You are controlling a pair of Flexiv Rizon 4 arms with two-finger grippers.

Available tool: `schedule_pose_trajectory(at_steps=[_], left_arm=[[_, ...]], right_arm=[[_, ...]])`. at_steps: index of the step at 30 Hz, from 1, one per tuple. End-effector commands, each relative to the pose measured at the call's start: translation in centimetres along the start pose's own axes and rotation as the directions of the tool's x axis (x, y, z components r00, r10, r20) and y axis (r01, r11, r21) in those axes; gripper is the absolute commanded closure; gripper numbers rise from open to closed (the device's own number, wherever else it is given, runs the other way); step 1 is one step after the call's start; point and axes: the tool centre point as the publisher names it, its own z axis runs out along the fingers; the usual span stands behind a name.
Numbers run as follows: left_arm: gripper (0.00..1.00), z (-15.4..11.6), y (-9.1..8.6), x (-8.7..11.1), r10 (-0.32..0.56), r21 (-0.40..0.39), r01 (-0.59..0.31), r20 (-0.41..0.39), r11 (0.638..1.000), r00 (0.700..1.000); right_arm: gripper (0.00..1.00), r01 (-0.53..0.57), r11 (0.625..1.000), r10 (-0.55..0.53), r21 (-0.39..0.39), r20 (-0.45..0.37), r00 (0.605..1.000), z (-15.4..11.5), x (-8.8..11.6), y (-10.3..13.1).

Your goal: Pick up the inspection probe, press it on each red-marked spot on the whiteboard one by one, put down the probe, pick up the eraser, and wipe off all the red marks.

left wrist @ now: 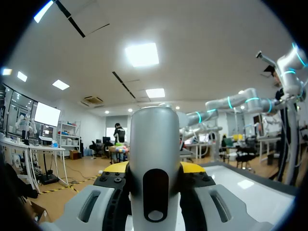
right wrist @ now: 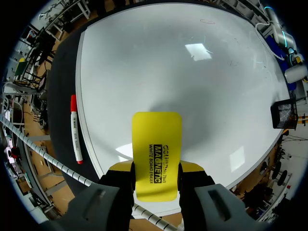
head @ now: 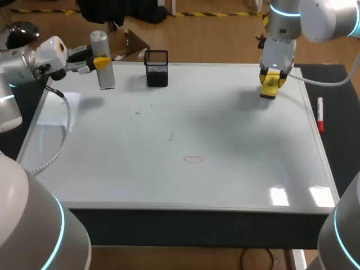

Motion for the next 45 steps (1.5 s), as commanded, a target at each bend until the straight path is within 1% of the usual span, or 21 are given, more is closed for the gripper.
schedule_pose_trajectory(at_steps=[1,4,11,15,20,22,27,29,34,36,40,41,43,45], left_arm=[[1.0,0.0,-0.2,0.0,0.0,-0.002,0.0,0.0,1.0,1.0],[1.0,0.0,-0.2,0.0,0.0,-0.002,0.0,0.0,1.0,1.0],[1.0,0.0,-0.2,0.0,0.0,-0.002,0.0,0.0,1.0,1.0],[1.0,0.0,-0.2,0.0,0.0,-0.002,0.0,0.0,1.0,1.0],[1.0,0.0,-0.2,0.0,0.0,-0.002,0.0,0.0,1.0,1.0],[1.0,0.0,-0.2,0.0,0.0,-0.002,0.0,0.0,1.0,1.0],[1.0,0.0,-0.2,0.0,0.0,-0.002,0.0,0.0,1.0,1.0],[1.0,0.0,-0.2,0.0,0.0,-0.002,0.0,0.0,1.0,1.0],[1.0,0.0,-0.2,0.0,0.0,-0.002,0.0,0.0,1.0,1.0],[1.0,0.0,-0.2,0.0,0.0,-0.002,0.0,0.0,1.0,1.0],[1.0,0.0,-0.2,0.0,0.0,-0.002,0.0,0.0,1.0,1.0],[1.0,0.0,-0.2,0.0,0.0,-0.002,0.0,0.0,1.0,1.0],[1.0,0.0,-0.2,0.0,0.0,-0.002,0.0,0.0,1.0,1.0],[1.0,0.0,-0.2,0.0,0.0,-0.002,0.0,0.0,1.0,1.0]], right_arm=[[1.0,0.002,1.0,-0.002,0.002,-0.003,1.0,-0.1,0.1,0.0],[1.0,0.002,1.0,-0.002,0.002,-0.003,1.0,-0.1,0.1,0.0],[1.0,0.07,0.997,-0.07,0.035,0.0,0.998,0.1,-1.5,3.0],[1.0,0.141,0.987,-0.14,0.072,-0.015,0.99,-0.2,-3.0,6.0],[1.0,0.205,0.973,-0.206,0.111,0.004,0.978,-1.0,-5.1,9.8],[1.0,0.231,0.966,-0.232,0.12,-0.004,0.973,-1.4,-6.1,11.4],[1.0,0.276,0.951,-0.283,0.138,0.029,0.959,-2.2,-8.6,14.9],[1.0,0.283,0.95,-0.292,0.129,0.055,0.955,-2.2,-9.5,16.2],[1.0,0.32,0.939,-0.329,0.126,0.067,0.942,-1.7,-11.9,19.7],[1.0,0.317,0.94,-0.33,0.127,0.098,0.939,-1.6,-12.8,21.3],[1.0,0.331,0.937,-0.343,0.115,0.111,0.933,-1.2,-14.7,24.7],[1.0,0.34,0.934,-0.352,0.107,0.127,0.927,-1.2,-15.1,25.5],[1.0,0.342,0.933,-0.354,0.11,0.11,0.929,-1.2,-15.8,26.8],[1.0,0.348,0.932,-0.359,0.1,0.125,0.925,-1.1,-16.4,27.9]])
